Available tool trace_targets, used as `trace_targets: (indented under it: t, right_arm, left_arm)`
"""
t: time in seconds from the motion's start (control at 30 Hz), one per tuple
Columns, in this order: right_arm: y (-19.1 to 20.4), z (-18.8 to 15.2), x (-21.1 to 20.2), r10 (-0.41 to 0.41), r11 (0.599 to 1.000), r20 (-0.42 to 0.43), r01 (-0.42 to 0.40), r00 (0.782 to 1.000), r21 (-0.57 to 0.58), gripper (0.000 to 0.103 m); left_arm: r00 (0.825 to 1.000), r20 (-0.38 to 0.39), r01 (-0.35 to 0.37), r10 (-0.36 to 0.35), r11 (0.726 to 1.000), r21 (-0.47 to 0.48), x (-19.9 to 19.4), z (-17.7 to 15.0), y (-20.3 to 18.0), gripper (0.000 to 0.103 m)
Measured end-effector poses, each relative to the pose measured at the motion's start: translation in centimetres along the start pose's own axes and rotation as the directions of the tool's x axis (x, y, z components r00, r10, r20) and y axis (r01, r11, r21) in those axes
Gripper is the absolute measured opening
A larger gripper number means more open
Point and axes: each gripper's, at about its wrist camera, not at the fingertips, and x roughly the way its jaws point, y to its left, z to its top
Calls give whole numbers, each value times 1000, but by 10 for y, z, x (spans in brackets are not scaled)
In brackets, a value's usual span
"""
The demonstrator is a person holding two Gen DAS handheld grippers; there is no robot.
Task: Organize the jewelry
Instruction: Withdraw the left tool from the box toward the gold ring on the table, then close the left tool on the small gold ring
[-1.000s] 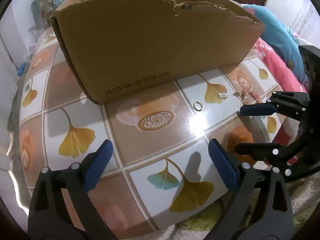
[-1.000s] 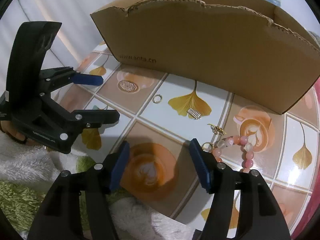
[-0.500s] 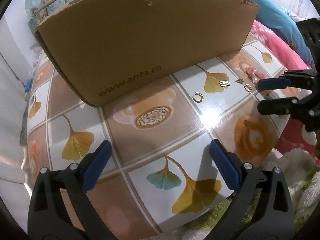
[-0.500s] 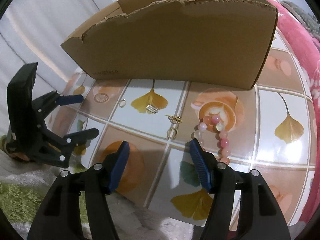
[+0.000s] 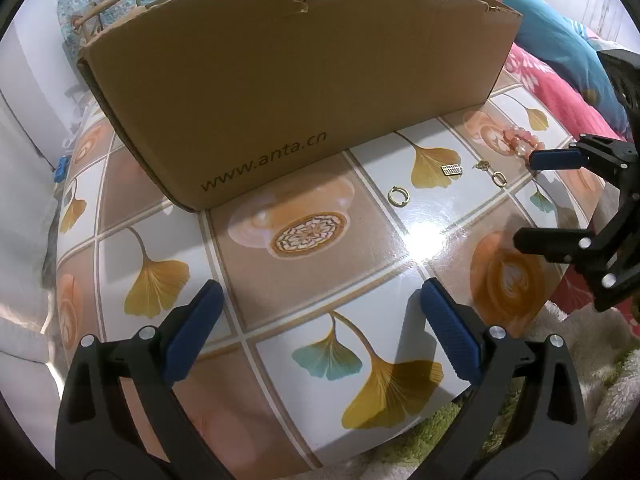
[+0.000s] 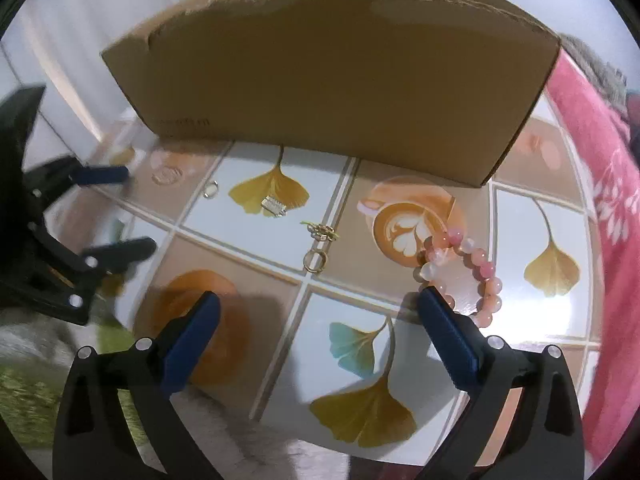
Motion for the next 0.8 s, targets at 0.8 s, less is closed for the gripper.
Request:
trace_targets:
  t: [0.8]
  right_arm:
    - [-19,-8,-24,5,999,137,-11,991,39,83]
  left_arm:
    - [988,120,87,-97,993,86,-12,32,-25,69]
